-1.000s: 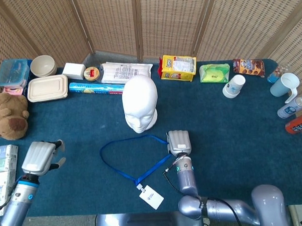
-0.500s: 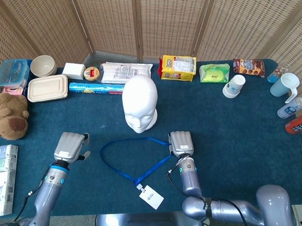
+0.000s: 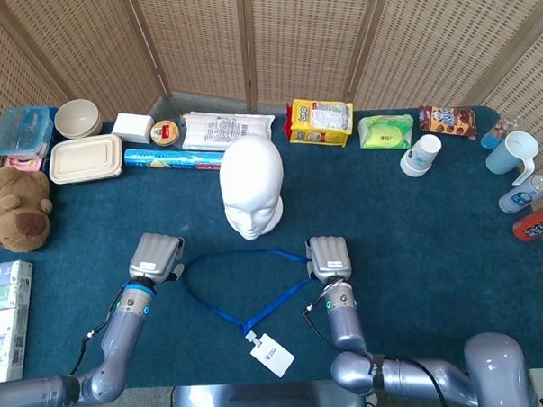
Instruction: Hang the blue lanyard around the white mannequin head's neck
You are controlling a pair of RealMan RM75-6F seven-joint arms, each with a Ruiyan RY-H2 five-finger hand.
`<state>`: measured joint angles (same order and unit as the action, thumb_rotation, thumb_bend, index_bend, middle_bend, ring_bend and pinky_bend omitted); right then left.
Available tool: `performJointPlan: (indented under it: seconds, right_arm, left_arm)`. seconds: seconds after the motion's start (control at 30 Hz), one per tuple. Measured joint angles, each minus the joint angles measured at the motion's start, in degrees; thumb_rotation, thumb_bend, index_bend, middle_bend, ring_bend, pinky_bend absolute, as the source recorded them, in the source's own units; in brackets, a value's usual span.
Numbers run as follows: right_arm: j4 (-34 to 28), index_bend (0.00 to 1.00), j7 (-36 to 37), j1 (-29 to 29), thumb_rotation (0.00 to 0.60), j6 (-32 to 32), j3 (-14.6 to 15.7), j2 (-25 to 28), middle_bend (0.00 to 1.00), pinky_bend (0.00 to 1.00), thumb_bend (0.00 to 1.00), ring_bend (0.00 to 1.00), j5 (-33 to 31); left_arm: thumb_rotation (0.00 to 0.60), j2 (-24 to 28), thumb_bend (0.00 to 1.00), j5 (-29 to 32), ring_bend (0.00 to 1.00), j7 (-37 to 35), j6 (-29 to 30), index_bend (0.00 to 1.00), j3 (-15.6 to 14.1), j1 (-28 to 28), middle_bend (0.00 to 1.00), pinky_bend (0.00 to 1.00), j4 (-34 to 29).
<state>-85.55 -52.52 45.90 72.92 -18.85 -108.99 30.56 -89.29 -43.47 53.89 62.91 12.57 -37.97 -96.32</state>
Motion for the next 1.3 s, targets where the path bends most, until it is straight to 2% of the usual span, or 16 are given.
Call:
performJointPlan:
  seconds: [0.2,0.6,1.3]
  right_arm:
    - [0.8,0.61,0.4,-0.1,0.6,-0.6,0.1,0.2,1.0,1.0,0.49,1.0,-0.6]
    - [1.6,0.61,0.8,0.2,0.6,-1.5,0.1,0.3,1.0,1.0,0.49,1.0,-1.2]
    - [1.2,0.61,1.2,0.4,0.6,-1.6,0.2,0.7,1.0,1.0,0.49,1.0,-1.6]
  left_arm:
    - [0.549,-1.8,0.37,4.7,1.0,1.2,-1.4,0.52,-0.6,-2.8,1.0,1.0,2.9]
    - [0.545,-3.7,0.37,9.8,1.0,0.8,-2.4,0.5,-1.2,-6.1,1.0,1.0,5.7]
    - [0.544,-3.2,0.36,11.0,1.0,-1.5,0.3,0.5,-1.9,-8.6,1.0,1.0,4.0]
